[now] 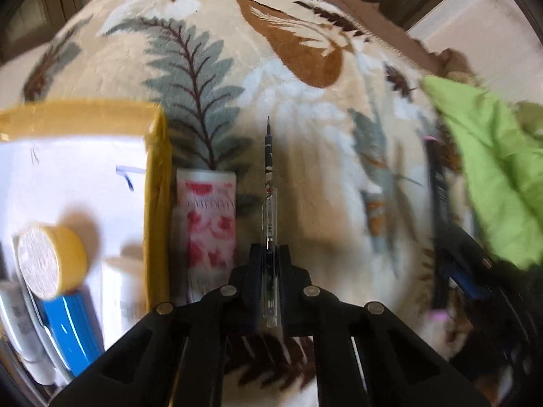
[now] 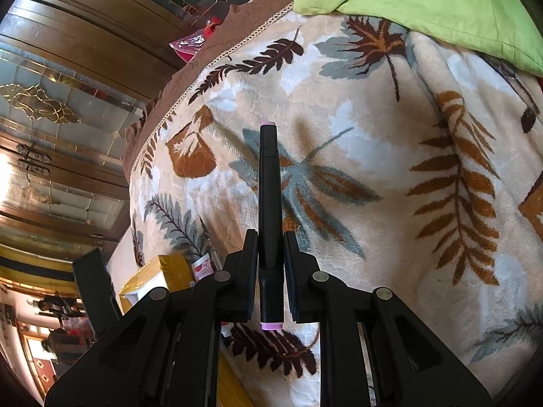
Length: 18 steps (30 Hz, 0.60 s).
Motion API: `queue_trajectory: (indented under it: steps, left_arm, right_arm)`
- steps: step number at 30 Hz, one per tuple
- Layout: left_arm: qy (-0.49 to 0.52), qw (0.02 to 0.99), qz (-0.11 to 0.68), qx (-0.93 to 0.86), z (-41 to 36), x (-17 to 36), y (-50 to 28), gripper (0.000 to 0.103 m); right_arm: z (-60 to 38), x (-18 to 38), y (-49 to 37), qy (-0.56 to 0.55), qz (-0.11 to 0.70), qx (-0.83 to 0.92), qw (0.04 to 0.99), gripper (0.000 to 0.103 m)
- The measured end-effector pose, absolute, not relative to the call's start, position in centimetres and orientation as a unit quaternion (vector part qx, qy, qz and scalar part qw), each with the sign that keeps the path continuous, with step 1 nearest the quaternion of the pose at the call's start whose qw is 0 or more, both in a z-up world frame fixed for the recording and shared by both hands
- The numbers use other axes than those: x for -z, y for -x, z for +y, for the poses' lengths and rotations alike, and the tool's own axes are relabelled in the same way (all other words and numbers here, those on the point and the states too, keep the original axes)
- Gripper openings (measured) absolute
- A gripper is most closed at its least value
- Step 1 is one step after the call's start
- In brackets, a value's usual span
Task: Organize rigid objects
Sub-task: 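Lower the marker into the tray with the right tool while the left tool carries a pen there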
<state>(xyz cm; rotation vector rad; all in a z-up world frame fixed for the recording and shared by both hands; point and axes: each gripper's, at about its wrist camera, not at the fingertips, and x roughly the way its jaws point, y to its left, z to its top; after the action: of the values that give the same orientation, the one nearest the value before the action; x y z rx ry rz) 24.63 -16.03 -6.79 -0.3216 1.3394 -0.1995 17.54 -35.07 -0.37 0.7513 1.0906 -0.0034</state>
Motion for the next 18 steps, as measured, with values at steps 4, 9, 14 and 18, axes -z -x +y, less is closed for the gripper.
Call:
queue_trajectory:
  steps: [4, 9, 14, 18]
  left_arm:
    - [0.206, 0.771, 0.59, 0.126, -13.7, 4.7, -21.6, 0.007]
    - [0.254, 0.782, 0.552, 0.136, -8.4, 1.4, -16.7, 0.007]
    - [0.281, 0.802, 0.52, 0.085, -1.4, 0.7, -12.4, 0.007]
    - [0.317, 0.799, 0.51, 0.032, 4.6, 2.2, -11.0, 0.007]
  right_arm:
    - [-34.5, 0.1, -17.7, -0.358, 0.496, -0.031, 0.79, 0.015]
    - [-31.2, -1.3, -18.2, -0.335, 0.485, -0.113, 0.8, 0.015]
    - [-24.9, -3.0, -17.7, -0.283, 0.486, -0.213, 0.799, 0.014]
    - [-19.2, -3.1, -16.7, -0.237, 0.508, -0.271, 0.782, 0.014]
